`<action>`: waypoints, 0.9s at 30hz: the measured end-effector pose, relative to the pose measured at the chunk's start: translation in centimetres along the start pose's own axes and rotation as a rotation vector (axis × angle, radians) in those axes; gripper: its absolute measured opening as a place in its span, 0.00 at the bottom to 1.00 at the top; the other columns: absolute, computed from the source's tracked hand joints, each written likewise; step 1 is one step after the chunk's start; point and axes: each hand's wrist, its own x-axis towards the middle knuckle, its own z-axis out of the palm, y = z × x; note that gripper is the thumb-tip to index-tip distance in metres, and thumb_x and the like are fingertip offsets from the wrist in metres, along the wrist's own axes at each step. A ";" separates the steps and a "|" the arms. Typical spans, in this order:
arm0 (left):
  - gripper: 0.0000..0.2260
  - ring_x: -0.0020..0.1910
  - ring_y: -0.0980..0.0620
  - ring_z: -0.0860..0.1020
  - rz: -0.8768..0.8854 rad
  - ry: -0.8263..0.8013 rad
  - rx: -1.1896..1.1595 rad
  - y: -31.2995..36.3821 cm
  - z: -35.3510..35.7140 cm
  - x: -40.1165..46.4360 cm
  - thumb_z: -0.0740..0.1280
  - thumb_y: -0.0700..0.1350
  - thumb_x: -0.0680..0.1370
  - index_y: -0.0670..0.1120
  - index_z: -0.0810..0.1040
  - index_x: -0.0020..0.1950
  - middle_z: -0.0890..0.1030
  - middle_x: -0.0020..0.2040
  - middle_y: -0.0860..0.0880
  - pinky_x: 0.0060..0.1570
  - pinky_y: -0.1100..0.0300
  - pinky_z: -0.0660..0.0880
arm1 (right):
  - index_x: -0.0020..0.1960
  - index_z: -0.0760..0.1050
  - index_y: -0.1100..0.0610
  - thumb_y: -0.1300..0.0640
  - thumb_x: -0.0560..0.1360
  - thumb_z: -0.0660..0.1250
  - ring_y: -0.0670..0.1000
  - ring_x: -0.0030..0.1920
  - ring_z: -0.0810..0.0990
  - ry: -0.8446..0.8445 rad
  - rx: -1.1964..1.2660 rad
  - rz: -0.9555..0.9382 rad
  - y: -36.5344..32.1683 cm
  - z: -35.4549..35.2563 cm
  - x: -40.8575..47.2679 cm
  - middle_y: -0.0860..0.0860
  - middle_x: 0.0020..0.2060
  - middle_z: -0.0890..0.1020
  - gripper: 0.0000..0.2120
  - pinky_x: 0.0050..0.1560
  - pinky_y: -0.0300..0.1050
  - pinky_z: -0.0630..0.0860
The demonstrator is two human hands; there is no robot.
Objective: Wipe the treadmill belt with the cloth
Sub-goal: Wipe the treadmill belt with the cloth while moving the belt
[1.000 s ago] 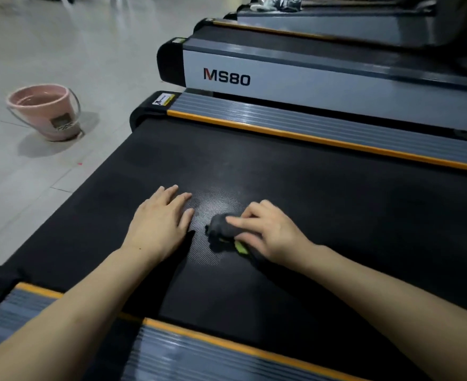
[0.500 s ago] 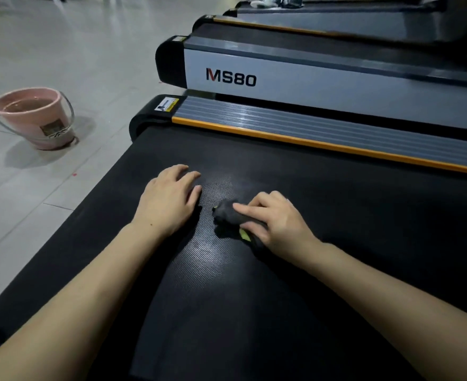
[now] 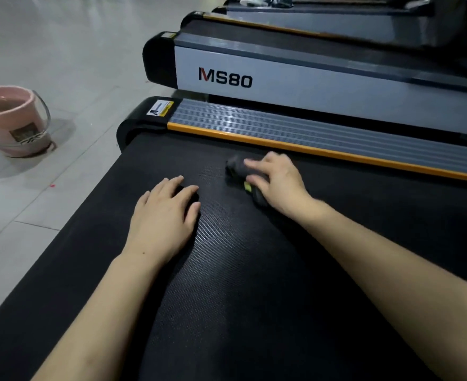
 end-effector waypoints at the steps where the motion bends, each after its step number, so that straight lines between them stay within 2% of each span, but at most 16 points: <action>1: 0.19 0.76 0.46 0.66 0.008 -0.001 -0.014 -0.3 0.0 0.0 0.58 0.57 0.81 0.56 0.76 0.69 0.71 0.74 0.49 0.71 0.42 0.68 | 0.63 0.80 0.48 0.48 0.75 0.70 0.57 0.48 0.75 -0.015 0.032 -0.095 -0.8 -0.1 -1.9 0.51 0.47 0.78 0.17 0.53 0.51 0.74; 3: 0.17 0.74 0.45 0.69 0.018 -0.020 -0.034 -1.0 0.0 0.1 0.60 0.55 0.80 0.54 0.78 0.67 0.74 0.71 0.49 0.69 0.42 0.69 | 0.63 0.80 0.48 0.47 0.75 0.68 0.54 0.44 0.74 -0.060 0.085 -0.252 -2.0 -0.1 -5.1 0.48 0.46 0.78 0.18 0.49 0.48 0.73; 6: 0.15 0.73 0.46 0.71 0.024 -0.049 -0.022 -1.6 -0.1 0.2 0.63 0.52 0.80 0.54 0.79 0.65 0.77 0.69 0.50 0.69 0.43 0.70 | 0.64 0.79 0.47 0.46 0.76 0.66 0.53 0.44 0.73 -0.101 0.096 -0.307 -1.4 0.1 -4.5 0.46 0.47 0.78 0.18 0.49 0.49 0.74; 8: 0.15 0.72 0.48 0.71 0.026 -0.051 -0.020 -1.6 -0.3 0.4 0.63 0.52 0.80 0.55 0.80 0.65 0.77 0.69 0.51 0.69 0.45 0.70 | 0.63 0.80 0.47 0.47 0.76 0.67 0.56 0.45 0.74 -0.089 0.023 -0.270 0.1 0.5 -0.9 0.49 0.49 0.79 0.17 0.48 0.53 0.76; 10: 0.14 0.71 0.48 0.72 0.022 -0.028 -0.031 -1.5 -0.6 0.7 0.63 0.52 0.80 0.55 0.80 0.65 0.77 0.68 0.52 0.69 0.46 0.70 | 0.61 0.81 0.49 0.50 0.75 0.70 0.57 0.48 0.75 -0.011 0.000 -0.127 1.2 1.0 3.3 0.52 0.50 0.79 0.15 0.52 0.55 0.76; 13: 0.13 0.70 0.49 0.73 0.009 -0.008 -0.039 -1.6 -0.6 1.0 0.63 0.51 0.80 0.55 0.81 0.63 0.78 0.67 0.53 0.67 0.47 0.72 | 0.63 0.80 0.49 0.50 0.76 0.70 0.56 0.54 0.72 0.028 -0.043 0.087 1.1 2.0 6.3 0.51 0.52 0.76 0.16 0.58 0.50 0.71; 16: 0.13 0.70 0.51 0.72 -0.003 -0.009 -0.051 -1.6 -0.5 0.8 0.63 0.52 0.80 0.55 0.81 0.63 0.78 0.67 0.54 0.67 0.49 0.72 | 0.65 0.78 0.48 0.49 0.76 0.69 0.55 0.56 0.71 -0.004 -0.061 0.104 0.3 1.4 4.7 0.50 0.51 0.76 0.17 0.57 0.45 0.68; 19: 0.14 0.72 0.50 0.71 -0.059 0.017 -0.057 -2.5 -1.1 0.7 0.64 0.52 0.80 0.55 0.81 0.64 0.77 0.68 0.53 0.68 0.50 0.70 | 0.64 0.77 0.47 0.49 0.76 0.70 0.52 0.53 0.71 -0.014 -0.076 0.033 0.2 -0.1 1.5 0.48 0.49 0.75 0.17 0.53 0.42 0.66; 22: 0.15 0.74 0.48 0.69 -0.135 0.009 -0.017 -4.0 -1.8 0.9 0.65 0.54 0.79 0.56 0.80 0.65 0.75 0.71 0.51 0.69 0.48 0.69 | 0.62 0.79 0.48 0.50 0.76 0.70 0.52 0.50 0.71 0.001 -0.084 0.035 -0.4 0.1 0.7 0.48 0.47 0.75 0.15 0.52 0.46 0.70; 27: 0.17 0.75 0.47 0.67 -0.143 -0.036 0.032 -4.3 -1.9 1.1 0.63 0.57 0.80 0.57 0.78 0.66 0.74 0.73 0.52 0.71 0.46 0.67 | 0.58 0.81 0.47 0.49 0.73 0.71 0.58 0.51 0.74 0.047 -0.086 0.081 -5.4 5.1 6.3 0.50 0.48 0.78 0.14 0.53 0.54 0.74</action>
